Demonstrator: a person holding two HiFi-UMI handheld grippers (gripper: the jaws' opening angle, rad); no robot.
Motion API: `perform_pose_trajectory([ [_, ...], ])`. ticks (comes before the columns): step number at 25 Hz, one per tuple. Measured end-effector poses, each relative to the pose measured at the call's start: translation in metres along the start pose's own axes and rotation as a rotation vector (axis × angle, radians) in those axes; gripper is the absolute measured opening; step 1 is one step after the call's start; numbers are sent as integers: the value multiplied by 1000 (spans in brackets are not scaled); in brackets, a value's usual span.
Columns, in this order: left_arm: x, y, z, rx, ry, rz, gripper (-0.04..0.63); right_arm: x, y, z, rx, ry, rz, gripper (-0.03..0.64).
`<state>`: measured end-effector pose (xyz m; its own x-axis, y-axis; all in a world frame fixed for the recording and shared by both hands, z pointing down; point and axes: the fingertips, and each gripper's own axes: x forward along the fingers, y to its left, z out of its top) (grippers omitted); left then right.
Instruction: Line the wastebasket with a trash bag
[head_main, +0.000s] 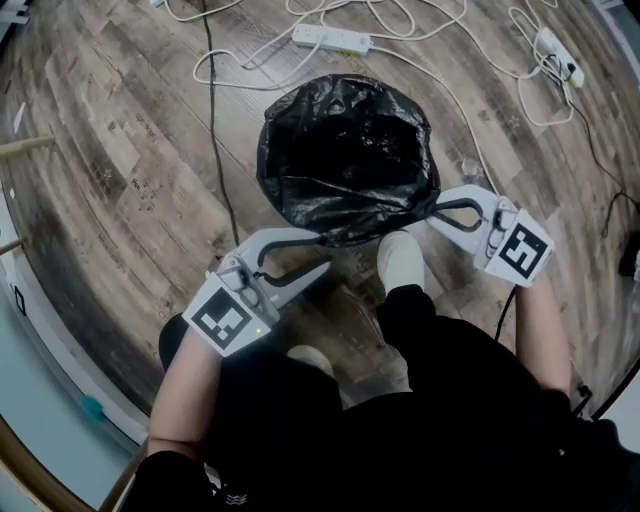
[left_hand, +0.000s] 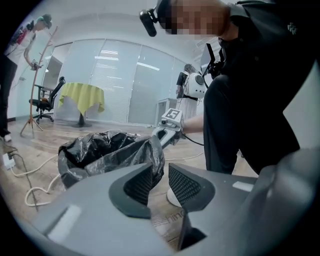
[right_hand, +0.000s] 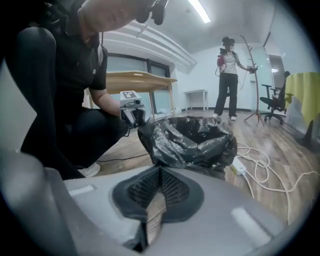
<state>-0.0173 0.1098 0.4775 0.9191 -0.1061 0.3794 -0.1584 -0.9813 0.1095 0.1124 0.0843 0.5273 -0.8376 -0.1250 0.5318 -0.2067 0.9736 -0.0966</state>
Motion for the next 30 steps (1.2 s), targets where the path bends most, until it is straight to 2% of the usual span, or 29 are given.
perform_pose_trajectory([
  [2,1,-3,-2,-19,-6,-16,107,10,7,-12,-12,53,24,3],
  [6,6,-15,-25,5,111,-43,101,25,8,-24,19,46,42,3],
  [8,9,-18,-35,2,140,-56,101,35,2,-31,63,29,40,3],
  [13,19,-10,-74,-102,145,-56,100,61,-11,-52,139,31,64,3],
  [16,16,-8,-88,-124,170,-56,95,71,-15,-63,174,51,69,3],
  [20,5,8,-104,-166,204,-13,95,82,-13,-73,213,78,85,3],
  [21,0,12,-104,-169,208,-1,95,79,-9,-69,229,69,116,11],
  [24,-28,28,-99,-205,193,61,101,50,1,-57,306,17,233,169],
  [25,-40,35,-96,-231,175,93,101,37,1,-55,322,5,253,172],
  [27,-63,52,-84,-284,112,178,101,11,-9,-50,328,-18,217,172],
  [28,-73,62,-75,-303,66,231,101,-1,-20,-46,323,-36,158,172],
  [30,-88,85,-52,-314,-46,351,86,-20,-53,-37,332,-86,-34,172],
])
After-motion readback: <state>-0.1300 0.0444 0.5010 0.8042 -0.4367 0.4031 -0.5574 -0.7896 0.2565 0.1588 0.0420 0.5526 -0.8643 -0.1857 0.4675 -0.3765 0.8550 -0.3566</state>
